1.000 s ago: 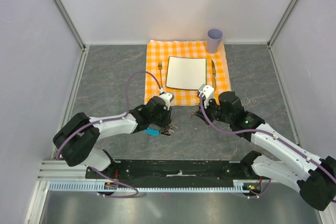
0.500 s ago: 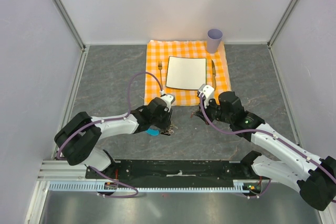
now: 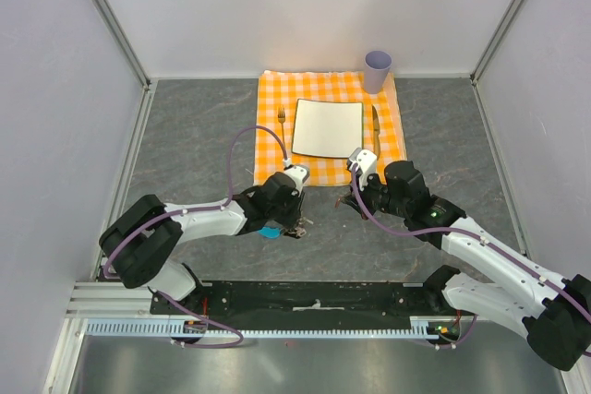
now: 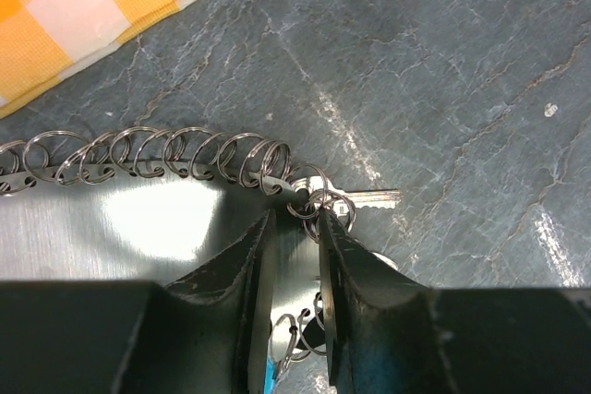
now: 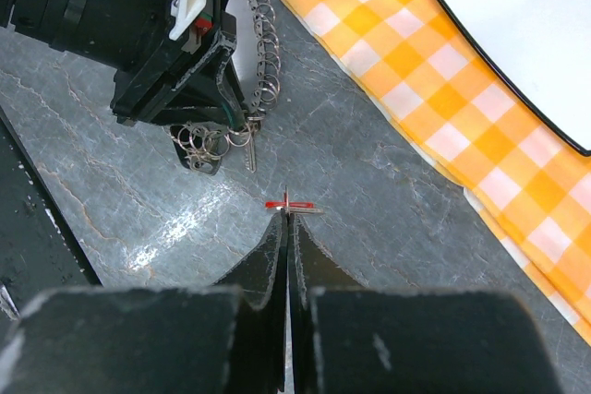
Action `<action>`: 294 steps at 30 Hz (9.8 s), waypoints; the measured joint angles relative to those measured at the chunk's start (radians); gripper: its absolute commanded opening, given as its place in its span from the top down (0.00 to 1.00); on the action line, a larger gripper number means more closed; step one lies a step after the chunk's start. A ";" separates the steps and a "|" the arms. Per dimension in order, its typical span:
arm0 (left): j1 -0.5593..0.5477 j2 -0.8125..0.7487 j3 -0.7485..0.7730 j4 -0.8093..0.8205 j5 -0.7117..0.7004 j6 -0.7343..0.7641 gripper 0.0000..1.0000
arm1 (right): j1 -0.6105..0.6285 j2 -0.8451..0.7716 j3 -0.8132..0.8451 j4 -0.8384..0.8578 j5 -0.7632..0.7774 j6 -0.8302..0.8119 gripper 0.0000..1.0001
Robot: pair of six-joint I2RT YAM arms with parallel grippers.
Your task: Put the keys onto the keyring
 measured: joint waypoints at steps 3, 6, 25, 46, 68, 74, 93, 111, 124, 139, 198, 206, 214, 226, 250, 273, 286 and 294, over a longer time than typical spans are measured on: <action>0.000 0.000 0.000 0.000 -0.019 0.000 0.72 | 0.000 0.000 0.000 0.000 0.000 0.000 1.00; -0.001 0.000 0.000 0.002 -0.034 0.000 0.73 | 0.000 0.000 0.000 0.000 0.000 0.000 1.00; -0.001 0.000 0.000 0.011 -0.084 -0.001 0.80 | 0.000 0.000 0.000 0.000 0.000 0.000 1.00; 0.000 0.033 0.024 0.027 -0.118 0.000 0.80 | 0.000 0.000 0.000 0.000 -0.001 0.000 1.00; 0.000 -0.187 -0.109 0.178 0.024 0.207 0.98 | 0.000 -0.007 0.000 -0.008 -0.005 -0.008 1.00; -0.001 -0.306 -0.159 0.256 0.096 0.283 0.87 | 0.000 -0.036 0.011 -0.033 -0.005 -0.015 1.00; -0.007 -0.063 -0.007 0.057 -0.138 0.080 0.60 | 0.000 -0.056 0.023 -0.053 -0.004 -0.016 1.00; -0.045 0.053 0.110 -0.029 -0.226 0.048 0.67 | 0.000 -0.056 0.022 -0.051 -0.004 -0.016 1.00; -0.081 0.113 0.142 -0.076 -0.299 0.047 0.72 | 0.000 -0.056 0.022 -0.045 -0.004 -0.016 1.00; -0.089 0.146 0.162 -0.102 -0.332 0.047 0.79 | 0.000 -0.056 0.015 -0.045 -0.004 -0.015 1.00; 0.045 -0.043 0.106 0.068 0.312 0.529 0.98 | 0.000 -0.178 0.074 -0.158 -0.013 -0.116 1.00; -0.027 0.087 0.167 -0.121 0.338 0.524 0.98 | 0.000 -0.199 0.063 -0.149 0.042 -0.108 1.00; -0.048 0.198 0.274 -0.167 0.333 0.539 0.98 | 0.000 -0.196 0.063 -0.149 0.049 -0.104 1.00; -0.071 0.266 0.340 -0.180 0.254 0.546 0.81 | 0.000 -0.196 0.061 -0.148 0.066 -0.101 1.00; -0.071 0.190 0.255 -0.158 0.210 0.508 0.80 | 0.000 -0.197 0.054 -0.148 0.066 -0.093 1.00; -0.071 0.172 0.225 -0.131 0.199 0.484 0.75 | 0.000 -0.197 0.054 -0.148 0.064 -0.092 1.00; -0.071 0.146 0.207 -0.127 0.159 0.469 0.77 | 0.000 -0.197 0.054 -0.148 0.064 -0.092 1.00; -0.071 0.146 0.201 -0.120 0.162 0.460 0.86 | 0.000 -0.197 0.054 -0.148 0.064 -0.086 1.00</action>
